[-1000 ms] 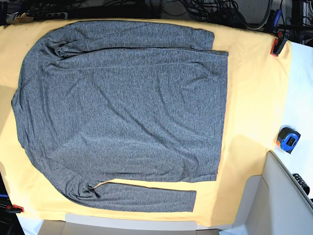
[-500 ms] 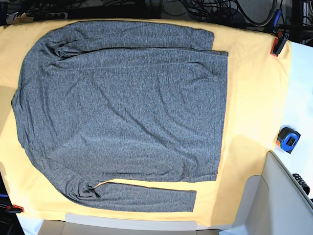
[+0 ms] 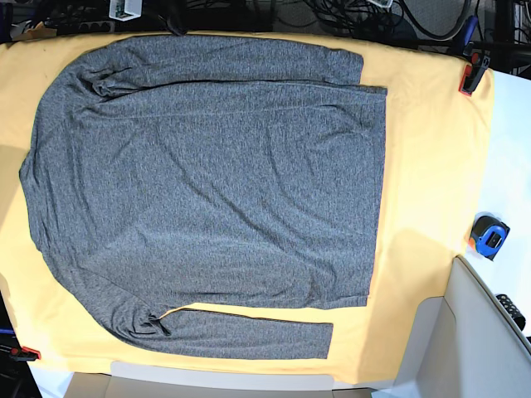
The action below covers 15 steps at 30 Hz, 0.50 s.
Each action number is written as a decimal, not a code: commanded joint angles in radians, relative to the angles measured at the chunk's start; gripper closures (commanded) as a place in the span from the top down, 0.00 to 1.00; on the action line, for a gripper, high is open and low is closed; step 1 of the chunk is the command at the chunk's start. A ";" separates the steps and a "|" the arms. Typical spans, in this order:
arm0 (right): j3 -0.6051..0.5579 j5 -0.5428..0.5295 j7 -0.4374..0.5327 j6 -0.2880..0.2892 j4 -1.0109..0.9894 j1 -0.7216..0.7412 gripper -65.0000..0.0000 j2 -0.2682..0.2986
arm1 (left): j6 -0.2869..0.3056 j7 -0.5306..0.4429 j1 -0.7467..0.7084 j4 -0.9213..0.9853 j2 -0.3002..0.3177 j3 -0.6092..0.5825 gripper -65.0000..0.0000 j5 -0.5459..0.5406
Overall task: Fold the T-shirt properly
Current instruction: 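Lower both grippers to the shoulder corners of the grey shirt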
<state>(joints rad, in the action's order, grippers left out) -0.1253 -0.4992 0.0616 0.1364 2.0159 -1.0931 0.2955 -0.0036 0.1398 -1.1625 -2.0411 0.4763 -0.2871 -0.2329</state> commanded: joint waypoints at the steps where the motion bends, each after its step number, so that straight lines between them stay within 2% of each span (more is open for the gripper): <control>1: 0.028 -0.031 0.027 0.012 0.021 -0.002 0.00 0.000 | 0.001 -0.009 -0.004 -0.022 0.003 -0.001 0.00 -0.004; 4: 0.138 -0.227 0.017 0.039 0.022 0.021 0.00 -0.032 | 0.015 0.021 0.023 -0.033 0.003 0.001 0.00 -0.007; 6: 0.206 -0.353 0.008 0.075 0.022 0.034 0.00 -0.048 | 0.063 0.033 0.048 -0.033 0.003 0.006 0.00 -0.052; 8: 0.269 -0.458 -0.042 0.104 0.022 0.057 0.00 -0.057 | 0.136 0.053 0.083 -0.033 0.003 0.010 0.00 -0.151; 10: 0.353 -0.579 -0.119 0.127 0.019 0.074 0.00 -0.068 | 0.167 0.088 0.115 -0.033 0.003 0.042 0.00 -0.251; 15: 0.609 -0.835 -0.366 0.176 0.015 0.117 0.00 -0.147 | 0.170 0.214 0.206 -0.031 0.003 0.094 0.00 -0.411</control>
<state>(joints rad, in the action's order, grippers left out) 0.4789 -1.3003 -0.3233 0.3035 2.0182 -0.9657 0.1429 0.1539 0.3702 -0.9440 -2.0556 0.4770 -0.1944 -0.6281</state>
